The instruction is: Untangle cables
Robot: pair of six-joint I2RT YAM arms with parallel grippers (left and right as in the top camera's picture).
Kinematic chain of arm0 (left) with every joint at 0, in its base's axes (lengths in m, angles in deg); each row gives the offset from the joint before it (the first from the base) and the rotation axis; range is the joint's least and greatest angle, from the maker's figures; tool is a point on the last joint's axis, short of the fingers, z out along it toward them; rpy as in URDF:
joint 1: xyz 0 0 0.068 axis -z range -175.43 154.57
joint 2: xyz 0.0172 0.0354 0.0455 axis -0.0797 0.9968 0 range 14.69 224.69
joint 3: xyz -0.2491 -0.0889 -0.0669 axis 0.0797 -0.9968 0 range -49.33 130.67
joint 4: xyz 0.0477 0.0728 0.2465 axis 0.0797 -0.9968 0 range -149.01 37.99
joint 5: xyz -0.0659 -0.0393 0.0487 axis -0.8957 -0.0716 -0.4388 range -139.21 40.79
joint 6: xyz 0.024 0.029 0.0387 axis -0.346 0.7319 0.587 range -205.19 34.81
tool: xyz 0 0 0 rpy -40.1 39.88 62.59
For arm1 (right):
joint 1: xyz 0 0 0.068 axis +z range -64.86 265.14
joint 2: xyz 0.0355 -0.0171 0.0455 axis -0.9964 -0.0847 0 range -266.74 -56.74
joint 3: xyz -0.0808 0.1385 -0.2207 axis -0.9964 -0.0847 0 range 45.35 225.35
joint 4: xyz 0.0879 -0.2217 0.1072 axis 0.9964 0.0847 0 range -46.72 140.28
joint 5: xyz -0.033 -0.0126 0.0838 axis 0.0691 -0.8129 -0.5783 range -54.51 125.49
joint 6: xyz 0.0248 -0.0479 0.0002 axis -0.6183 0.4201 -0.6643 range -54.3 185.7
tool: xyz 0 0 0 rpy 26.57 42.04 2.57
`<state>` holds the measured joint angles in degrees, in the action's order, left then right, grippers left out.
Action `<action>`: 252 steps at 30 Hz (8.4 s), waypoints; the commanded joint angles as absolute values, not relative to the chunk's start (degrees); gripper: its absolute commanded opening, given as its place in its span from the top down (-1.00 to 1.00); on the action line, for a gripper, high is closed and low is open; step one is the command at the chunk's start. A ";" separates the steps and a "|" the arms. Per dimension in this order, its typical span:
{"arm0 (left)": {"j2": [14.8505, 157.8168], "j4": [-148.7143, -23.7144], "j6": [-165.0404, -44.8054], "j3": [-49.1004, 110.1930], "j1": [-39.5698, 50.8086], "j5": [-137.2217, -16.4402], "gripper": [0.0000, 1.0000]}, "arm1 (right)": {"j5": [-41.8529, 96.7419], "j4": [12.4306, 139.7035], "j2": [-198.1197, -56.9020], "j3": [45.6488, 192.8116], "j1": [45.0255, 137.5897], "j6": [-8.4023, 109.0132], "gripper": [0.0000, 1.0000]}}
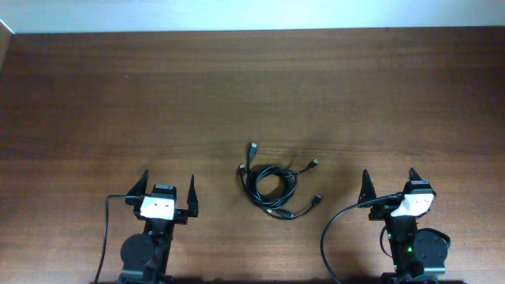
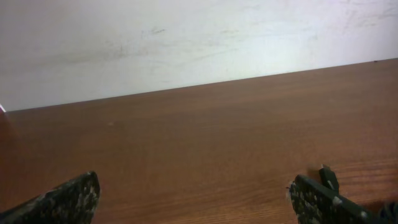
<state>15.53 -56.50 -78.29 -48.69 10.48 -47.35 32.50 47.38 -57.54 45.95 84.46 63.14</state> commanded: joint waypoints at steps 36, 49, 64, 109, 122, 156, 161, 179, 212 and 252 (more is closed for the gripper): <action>19.11 -75.95 -77.81 -33.52 10.13 -53.97 -0.98 | 33.16 47.77 -56.95 45.67 84.87 63.29 -0.98; 34.19 -85.11 -77.77 -23.92 10.13 -53.95 -0.98 | 33.16 47.77 -56.95 45.67 84.87 63.29 -0.98; 49.52 -94.64 -77.77 -12.88 10.13 -53.97 -0.98 | 33.16 47.77 -56.95 45.67 84.87 63.29 -0.98; 87.46 -117.13 -76.89 13.63 16.91 -63.39 -0.98 | 33.16 47.77 -56.95 45.67 84.87 63.29 -0.98; 89.99 -116.21 -76.91 13.63 18.35 -63.41 -0.98 | 33.16 47.77 -56.95 45.67 84.87 63.29 -0.98; 90.02 -108.80 -80.93 13.61 25.59 -75.15 -0.98 | 33.16 47.77 -56.95 45.67 84.87 63.29 -0.98; 90.02 -106.55 -86.68 13.61 25.59 -74.95 -0.98 | 33.16 47.77 -56.95 45.67 84.87 63.31 -0.98; 90.13 -107.99 -102.05 11.40 26.02 -69.75 -0.73 | 33.16 47.77 -56.95 45.67 84.87 63.31 -0.98; 111.76 -97.85 -138.77 6.72 41.32 -50.25 -0.92 | 33.16 47.77 -56.95 45.67 84.87 63.29 -0.98; 114.23 -87.56 -138.68 7.01 45.78 -45.51 1.00 | 33.16 47.77 -56.95 45.67 84.87 63.29 -0.98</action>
<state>114.28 -87.43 -138.77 7.12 45.67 -46.34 32.68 47.38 -57.54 45.95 84.46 63.09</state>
